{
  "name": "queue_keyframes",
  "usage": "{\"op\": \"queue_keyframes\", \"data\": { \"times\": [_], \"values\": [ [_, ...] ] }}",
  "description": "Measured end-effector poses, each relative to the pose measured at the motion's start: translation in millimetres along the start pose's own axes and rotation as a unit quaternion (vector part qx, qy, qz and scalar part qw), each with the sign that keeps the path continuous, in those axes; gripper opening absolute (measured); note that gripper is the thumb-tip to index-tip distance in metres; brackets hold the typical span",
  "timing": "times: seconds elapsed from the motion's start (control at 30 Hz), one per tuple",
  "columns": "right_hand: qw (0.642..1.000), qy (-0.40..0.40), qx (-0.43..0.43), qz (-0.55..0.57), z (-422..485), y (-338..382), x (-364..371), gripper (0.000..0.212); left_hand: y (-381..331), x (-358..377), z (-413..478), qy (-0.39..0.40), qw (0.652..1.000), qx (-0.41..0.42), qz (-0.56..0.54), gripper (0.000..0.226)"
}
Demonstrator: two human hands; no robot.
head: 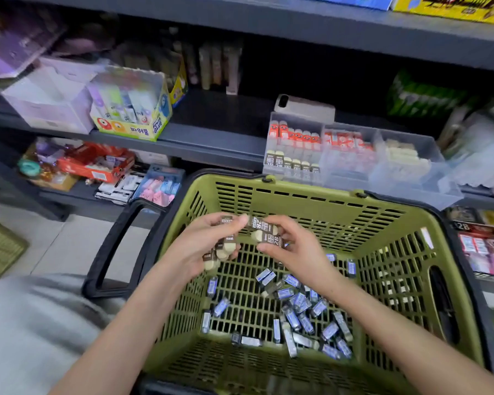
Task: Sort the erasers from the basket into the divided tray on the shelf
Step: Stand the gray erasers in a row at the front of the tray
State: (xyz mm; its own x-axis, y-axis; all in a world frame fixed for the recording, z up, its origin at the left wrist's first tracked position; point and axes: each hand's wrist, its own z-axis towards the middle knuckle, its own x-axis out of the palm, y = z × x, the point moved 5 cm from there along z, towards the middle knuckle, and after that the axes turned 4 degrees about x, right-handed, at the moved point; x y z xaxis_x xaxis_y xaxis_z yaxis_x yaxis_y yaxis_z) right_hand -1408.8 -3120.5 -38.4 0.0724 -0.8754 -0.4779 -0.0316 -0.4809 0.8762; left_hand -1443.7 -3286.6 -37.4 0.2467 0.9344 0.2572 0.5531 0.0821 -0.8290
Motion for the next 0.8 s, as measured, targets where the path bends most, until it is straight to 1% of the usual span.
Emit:
{"op": "queue_keyframes", "data": {
  "times": [0.13,0.2,0.3,0.33,0.37,0.4,0.47,0.53,0.6,0.7,0.73,0.8],
  "values": [
    [0.995,-0.027,-0.046,-0.081,1.7,28.2,-25.1,0.04,-16.5,19.1,6.1,0.046,0.998,0.029,0.018,0.03],
    [0.991,-0.039,-0.06,-0.114,3.5,33.9,-36.3,0.045,-25.3,27.4,10.7,0.056,0.997,0.048,0.023,0.022],
    [0.98,-0.05,-0.111,-0.157,5.9,44.1,-51.6,0.059,-40.6,36.3,17.9,0.046,0.995,0.087,0.031,0.017],
    [0.976,-0.058,-0.127,-0.167,7.3,48.3,-57.5,0.058,-46.5,37.3,21.2,0.033,0.994,0.096,0.026,0.018],
    [0.975,-0.073,-0.131,-0.164,9.8,52.2,-65.0,0.052,-52.8,36.6,25.0,0.019,0.994,0.105,0.014,0.02],
    [0.978,-0.091,-0.121,-0.141,14.6,54.9,-73.8,0.042,-59.6,35.2,29.9,0.007,0.993,0.115,-0.007,0.021],
    [0.99,-0.108,-0.083,-0.047,29.6,55.2,-91.6,0.02,-73.2,31.3,41.6,-0.011,0.987,0.142,-0.07,0.018],
    [0.992,-0.113,-0.05,0.008,49.6,56.0,-105.2,0.013,-83.2,26.7,55.4,-0.026,0.978,0.161,-0.127,0.012],
    [0.992,-0.121,-0.044,-0.006,71.1,57.4,-113.6,0.013,-89.5,24.0,67.8,-0.037,0.973,0.169,-0.153,0.014],
    [0.988,-0.145,-0.026,-0.056,96.8,54.2,-117.6,0.013,-90.8,25.9,80.9,-0.019,0.975,0.16,-0.155,0.016],
    [0.988,-0.145,-0.014,-0.057,104.1,51.1,-116.5,0.012,-89.2,27.2,83.5,-0.012,0.976,0.151,-0.157,0.016],
    [0.99,-0.127,0.022,-0.061,115.2,43.4,-110.1,0.008,-83.2,27.8,88.7,-0.003,0.978,0.13,-0.166,0.025]
  ]
}}
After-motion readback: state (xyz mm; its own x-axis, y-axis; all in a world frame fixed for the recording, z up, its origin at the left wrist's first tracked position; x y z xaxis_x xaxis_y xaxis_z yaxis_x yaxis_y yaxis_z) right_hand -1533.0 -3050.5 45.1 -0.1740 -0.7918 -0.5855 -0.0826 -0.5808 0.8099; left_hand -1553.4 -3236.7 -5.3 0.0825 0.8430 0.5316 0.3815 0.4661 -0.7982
